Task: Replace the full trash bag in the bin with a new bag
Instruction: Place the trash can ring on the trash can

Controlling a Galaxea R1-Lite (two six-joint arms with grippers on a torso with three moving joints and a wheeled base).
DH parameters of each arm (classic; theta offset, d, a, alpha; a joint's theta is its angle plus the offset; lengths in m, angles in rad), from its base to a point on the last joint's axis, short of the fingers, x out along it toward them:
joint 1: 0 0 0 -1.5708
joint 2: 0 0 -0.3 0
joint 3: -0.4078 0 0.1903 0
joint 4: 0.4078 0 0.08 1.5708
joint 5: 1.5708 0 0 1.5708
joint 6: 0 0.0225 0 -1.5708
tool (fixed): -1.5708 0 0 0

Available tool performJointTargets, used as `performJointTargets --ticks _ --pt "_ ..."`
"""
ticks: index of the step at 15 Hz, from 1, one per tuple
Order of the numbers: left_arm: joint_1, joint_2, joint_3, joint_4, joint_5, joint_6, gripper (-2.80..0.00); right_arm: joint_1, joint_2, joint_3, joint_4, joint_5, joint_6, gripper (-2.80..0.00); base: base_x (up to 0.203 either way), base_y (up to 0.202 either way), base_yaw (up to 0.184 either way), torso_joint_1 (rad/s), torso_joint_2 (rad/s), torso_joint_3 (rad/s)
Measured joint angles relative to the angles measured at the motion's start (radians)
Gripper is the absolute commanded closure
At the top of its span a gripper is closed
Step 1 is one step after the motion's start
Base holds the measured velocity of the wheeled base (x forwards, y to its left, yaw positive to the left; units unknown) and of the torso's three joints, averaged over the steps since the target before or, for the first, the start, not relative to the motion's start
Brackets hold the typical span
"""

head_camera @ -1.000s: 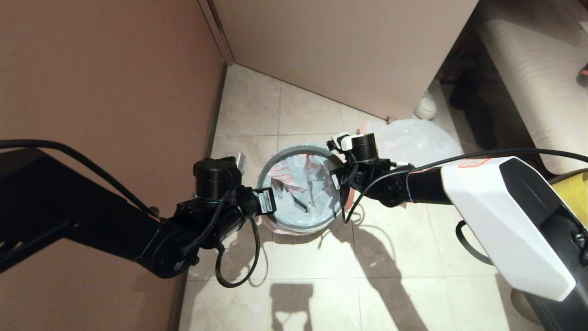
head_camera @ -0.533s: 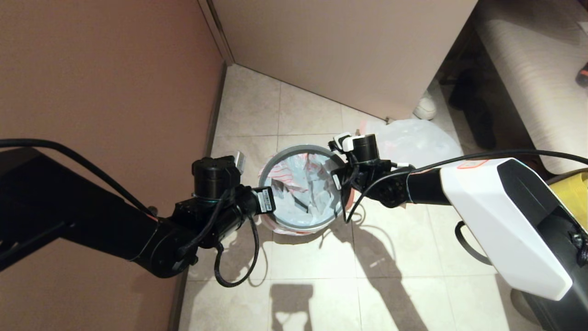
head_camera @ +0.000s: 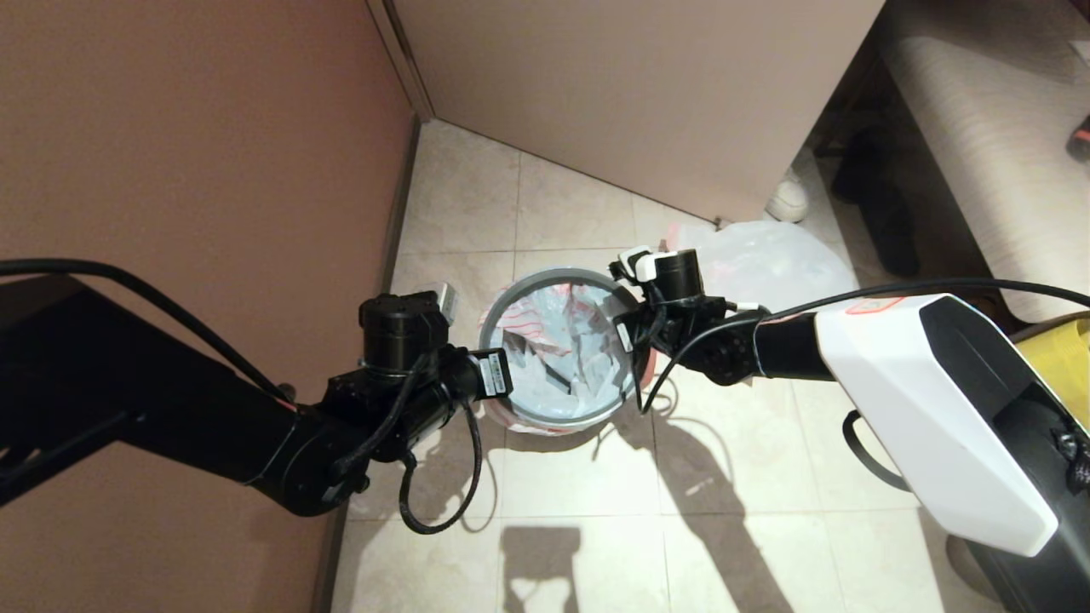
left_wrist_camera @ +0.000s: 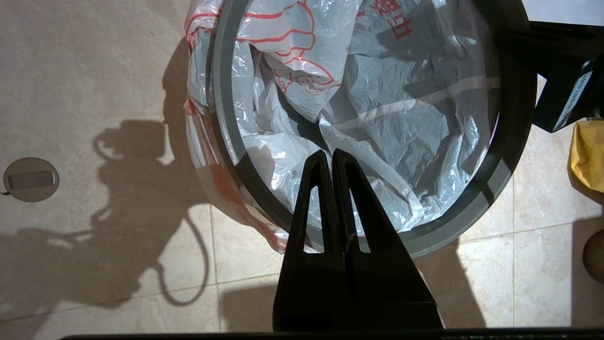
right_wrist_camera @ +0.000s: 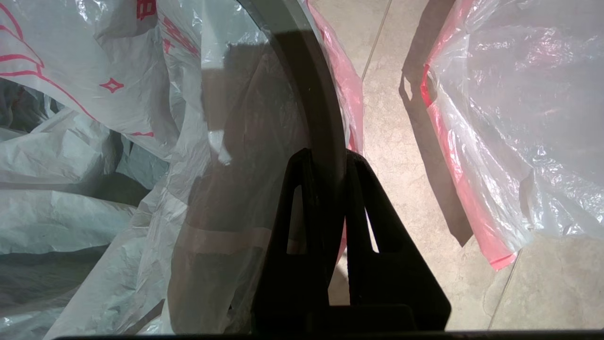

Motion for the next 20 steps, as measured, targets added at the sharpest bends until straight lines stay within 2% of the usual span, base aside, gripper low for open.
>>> performJointTargets --ticks 1,2,12,15,16,18,20 --pt "0.000 0.000 0.000 0.000 0.000 0.000 0.00 0.002 0.000 0.000 0.000 0.000 0.001 0.00 0.000 0.000 0.000 0.000 0.00 0.000" --pt "0.000 0.000 0.000 0.000 0.000 0.000 0.00 0.005 0.000 0.000 0.001 0.000 0.001 -2.80 0.000 0.000 0.000 0.000 0.00 0.000" --pt "0.000 -0.015 0.000 0.001 0.000 0.000 0.00 0.008 -0.016 0.001 0.004 -0.032 0.006 -2.80 0.000 0.000 0.000 0.000 0.00 0.000" --pt "0.004 -0.011 -0.001 0.002 -0.002 -0.001 0.00 0.010 -0.050 0.034 0.011 -0.041 0.049 -2.80 0.000 0.000 0.000 0.000 0.00 0.000" --pt "0.010 -0.005 -0.004 0.003 -0.003 -0.001 0.00 0.010 -0.068 0.060 0.012 -0.042 0.071 0.00 0.000 0.000 0.000 0.000 0.00 0.000" --pt "0.028 0.003 -0.009 0.007 -0.032 -0.002 0.00 0.015 -0.116 0.125 0.013 -0.040 0.117 0.00 0.000 0.000 0.000 0.000 0.00 0.000" --pt "0.066 0.011 -0.011 0.014 -0.107 -0.005 0.00 0.027 -0.165 0.173 0.027 -0.032 0.216 0.00 0.000 0.000 0.000 0.000 0.00 0.000"
